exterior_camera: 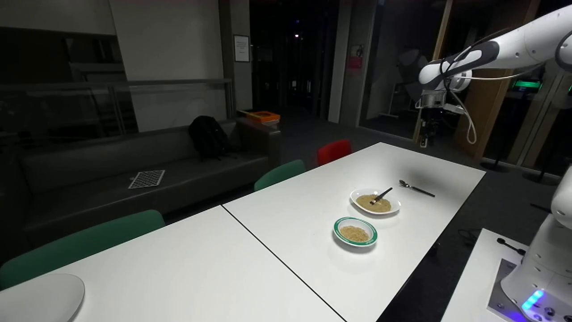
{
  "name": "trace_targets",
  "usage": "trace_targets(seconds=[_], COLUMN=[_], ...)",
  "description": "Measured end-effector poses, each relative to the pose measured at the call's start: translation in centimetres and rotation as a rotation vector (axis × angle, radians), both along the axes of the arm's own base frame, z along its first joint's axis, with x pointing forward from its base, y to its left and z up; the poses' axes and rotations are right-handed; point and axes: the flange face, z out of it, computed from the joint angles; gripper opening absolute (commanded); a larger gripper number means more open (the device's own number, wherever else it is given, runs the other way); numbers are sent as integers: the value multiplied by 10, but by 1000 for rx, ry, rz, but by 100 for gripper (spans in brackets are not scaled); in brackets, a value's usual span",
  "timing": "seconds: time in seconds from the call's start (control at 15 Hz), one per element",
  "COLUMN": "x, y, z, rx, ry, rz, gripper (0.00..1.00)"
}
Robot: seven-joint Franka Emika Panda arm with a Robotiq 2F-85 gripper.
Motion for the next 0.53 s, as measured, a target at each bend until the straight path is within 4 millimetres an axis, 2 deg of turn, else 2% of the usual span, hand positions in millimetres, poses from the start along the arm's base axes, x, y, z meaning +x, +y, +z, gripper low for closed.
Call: trace_targets(seconds=[0.2, 0.53], x=[3, 8], y=[-18, -14], z=[-4, -2], rx=[73, 73], ry=[-4, -3], rz=[-26, -16], gripper=[100, 100])
